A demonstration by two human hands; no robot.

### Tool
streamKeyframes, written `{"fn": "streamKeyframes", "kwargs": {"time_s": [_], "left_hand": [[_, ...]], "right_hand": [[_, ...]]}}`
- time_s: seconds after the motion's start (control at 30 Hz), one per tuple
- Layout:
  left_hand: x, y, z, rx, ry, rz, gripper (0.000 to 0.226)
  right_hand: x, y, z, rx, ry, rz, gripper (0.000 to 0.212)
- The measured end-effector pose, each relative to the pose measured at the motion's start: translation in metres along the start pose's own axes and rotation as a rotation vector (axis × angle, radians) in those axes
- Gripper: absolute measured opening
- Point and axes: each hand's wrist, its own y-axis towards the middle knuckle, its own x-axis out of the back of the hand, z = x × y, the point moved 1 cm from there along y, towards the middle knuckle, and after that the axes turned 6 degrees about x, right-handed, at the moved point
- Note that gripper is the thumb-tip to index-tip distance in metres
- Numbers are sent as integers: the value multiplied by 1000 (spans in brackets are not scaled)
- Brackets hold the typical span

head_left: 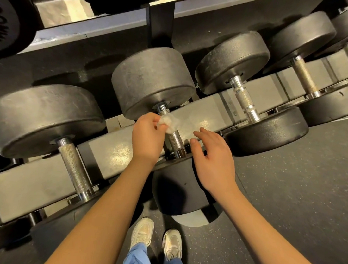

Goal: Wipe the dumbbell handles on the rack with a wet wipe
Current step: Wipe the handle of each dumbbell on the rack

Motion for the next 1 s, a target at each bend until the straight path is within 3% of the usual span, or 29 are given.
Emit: {"fn": "streamKeyframes", "kwargs": {"time_s": [0.2,0.37,0.47,0.53,0.63,0.73,0.87,1.0], "left_hand": [[1,-9,6,-246,275,231,6],[2,12,-8,-410,297,-24,15],[-5,9,-6,-443,339,-55,14],[-8,0,1,-527,378,18,12],[-3,-9,8,-664,428,259,14],[2,2,1,-690,466,297,13],[2,12,-5,-651,400,120,12],[5,1,-1,-658,403,314,11]], "right_hand": [[-3,1,0,7,-30,-28,59],[-2,-1,-1,11,-18,-48,60],[-3,-1,-1,13,-18,-42,59],[-2,-1,-2,20,-24,-43,58],[-1,0,-1,17,-39,-38,59],[-2,-1,-1,23,-42,-43,58],[-2,-1,-2,32,-29,-62,56],[-2,-1,-1,27,-35,-67,57]]}}
